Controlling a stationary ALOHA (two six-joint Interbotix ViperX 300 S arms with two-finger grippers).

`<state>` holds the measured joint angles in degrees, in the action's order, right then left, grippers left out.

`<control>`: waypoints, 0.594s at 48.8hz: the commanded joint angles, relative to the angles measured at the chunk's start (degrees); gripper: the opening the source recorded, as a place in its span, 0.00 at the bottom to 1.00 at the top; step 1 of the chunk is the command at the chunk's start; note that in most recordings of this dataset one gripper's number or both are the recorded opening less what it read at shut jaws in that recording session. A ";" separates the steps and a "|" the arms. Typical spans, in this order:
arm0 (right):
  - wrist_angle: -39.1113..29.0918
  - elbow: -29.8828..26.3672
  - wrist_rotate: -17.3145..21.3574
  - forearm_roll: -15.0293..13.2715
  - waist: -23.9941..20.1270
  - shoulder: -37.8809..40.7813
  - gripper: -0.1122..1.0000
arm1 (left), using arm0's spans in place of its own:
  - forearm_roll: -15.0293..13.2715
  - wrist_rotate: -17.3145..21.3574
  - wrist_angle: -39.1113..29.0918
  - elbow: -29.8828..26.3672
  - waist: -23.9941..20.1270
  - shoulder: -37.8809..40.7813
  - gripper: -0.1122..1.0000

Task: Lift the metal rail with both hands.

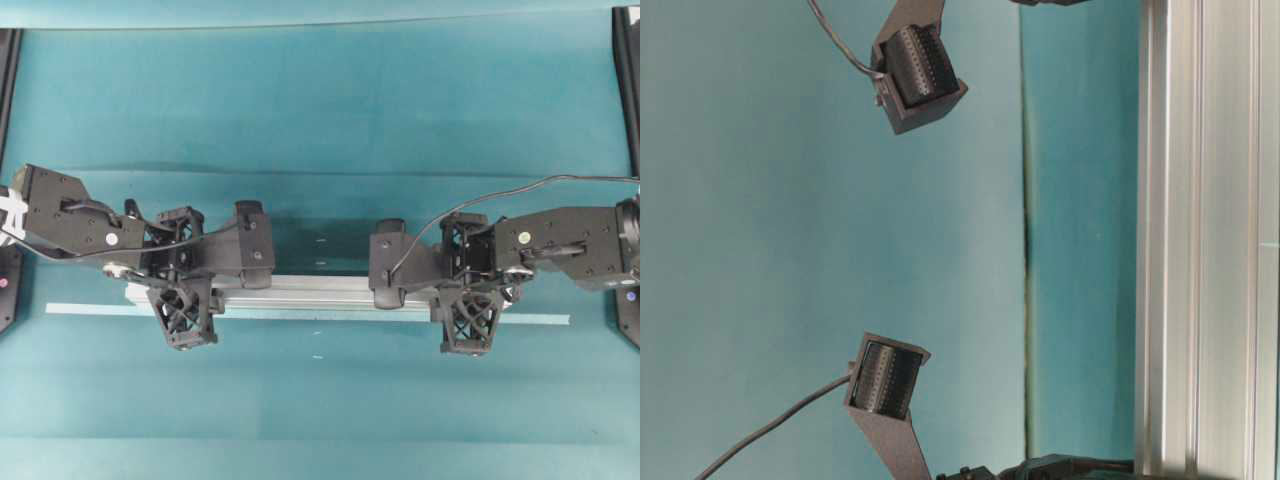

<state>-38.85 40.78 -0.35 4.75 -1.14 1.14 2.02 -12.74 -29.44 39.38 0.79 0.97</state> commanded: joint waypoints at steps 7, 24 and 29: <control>0.00 0.44 2.20 0.62 -0.79 0.97 0.79 | -0.26 -1.14 0.18 0.09 -0.18 0.00 0.71; 0.62 0.18 2.81 0.18 -0.79 0.88 0.98 | -0.26 -0.88 0.35 0.18 -0.18 -0.18 0.98; 0.35 0.09 2.81 -0.18 -0.62 0.18 0.98 | -0.26 -0.70 -0.35 0.18 -0.09 -0.97 0.98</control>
<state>-38.50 41.48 2.37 4.92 -1.76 1.76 1.67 -13.54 -29.53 39.90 0.53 1.32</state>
